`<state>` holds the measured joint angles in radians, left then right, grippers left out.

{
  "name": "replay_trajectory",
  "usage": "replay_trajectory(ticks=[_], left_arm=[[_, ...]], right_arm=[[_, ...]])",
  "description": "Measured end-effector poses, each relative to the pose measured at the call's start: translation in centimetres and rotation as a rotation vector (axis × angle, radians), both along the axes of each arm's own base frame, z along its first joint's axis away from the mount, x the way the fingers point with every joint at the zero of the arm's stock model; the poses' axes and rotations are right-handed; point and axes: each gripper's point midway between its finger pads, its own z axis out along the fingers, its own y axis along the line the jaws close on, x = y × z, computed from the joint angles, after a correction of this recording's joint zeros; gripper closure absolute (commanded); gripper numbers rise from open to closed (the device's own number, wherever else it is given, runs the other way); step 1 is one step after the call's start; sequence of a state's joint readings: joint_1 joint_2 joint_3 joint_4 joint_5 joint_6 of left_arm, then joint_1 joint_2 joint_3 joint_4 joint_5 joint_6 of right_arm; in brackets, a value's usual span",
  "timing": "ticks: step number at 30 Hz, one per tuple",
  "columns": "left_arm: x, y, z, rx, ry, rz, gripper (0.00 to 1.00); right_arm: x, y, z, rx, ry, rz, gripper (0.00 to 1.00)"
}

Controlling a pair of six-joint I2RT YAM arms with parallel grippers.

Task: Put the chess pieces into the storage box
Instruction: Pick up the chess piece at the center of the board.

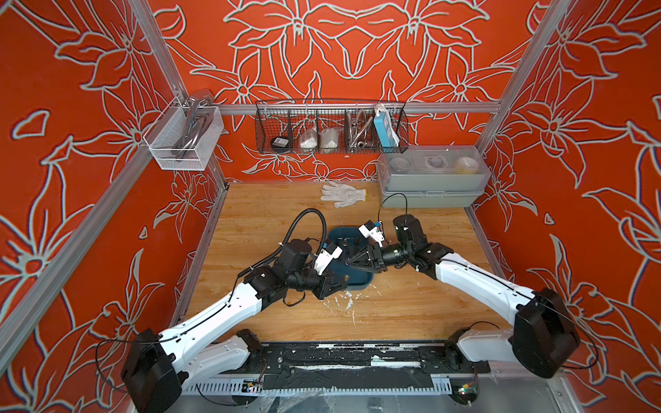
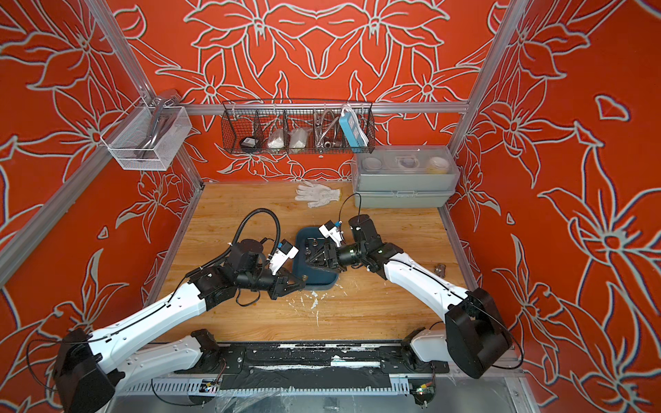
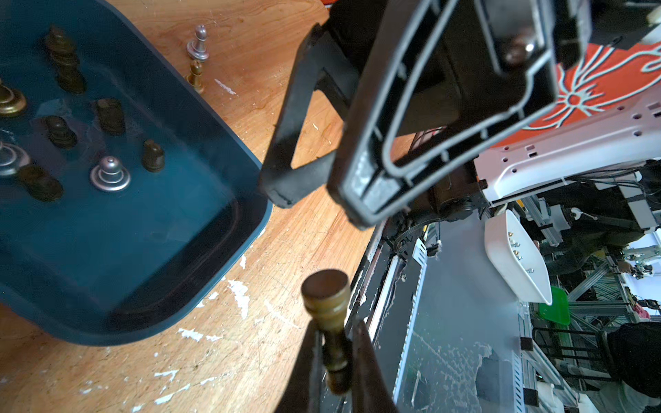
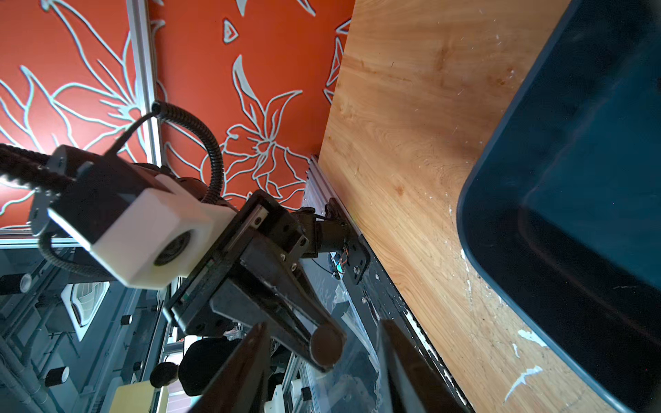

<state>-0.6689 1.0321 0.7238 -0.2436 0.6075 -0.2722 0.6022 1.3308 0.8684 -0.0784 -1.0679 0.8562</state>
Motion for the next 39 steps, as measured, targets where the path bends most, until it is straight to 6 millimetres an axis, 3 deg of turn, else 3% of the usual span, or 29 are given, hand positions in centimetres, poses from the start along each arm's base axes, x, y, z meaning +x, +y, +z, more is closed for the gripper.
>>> replay_trajectory(ticks=[12, 24, 39], left_arm=[[0.2, 0.0, -0.5, 0.014, 0.003, 0.003, 0.95], [0.4, 0.1, -0.6, 0.024, -0.001, 0.015, 0.95], [0.7, 0.3, -1.1, 0.051, -0.006, 0.041, 0.94]], right_arm=[[-1.9, 1.1, -2.1, -0.061, 0.042, 0.082, 0.55], [-1.8, 1.9, -2.3, -0.08, 0.053, 0.084, 0.75], [-1.5, 1.9, -2.9, -0.103, 0.043, 0.071, 0.82]])
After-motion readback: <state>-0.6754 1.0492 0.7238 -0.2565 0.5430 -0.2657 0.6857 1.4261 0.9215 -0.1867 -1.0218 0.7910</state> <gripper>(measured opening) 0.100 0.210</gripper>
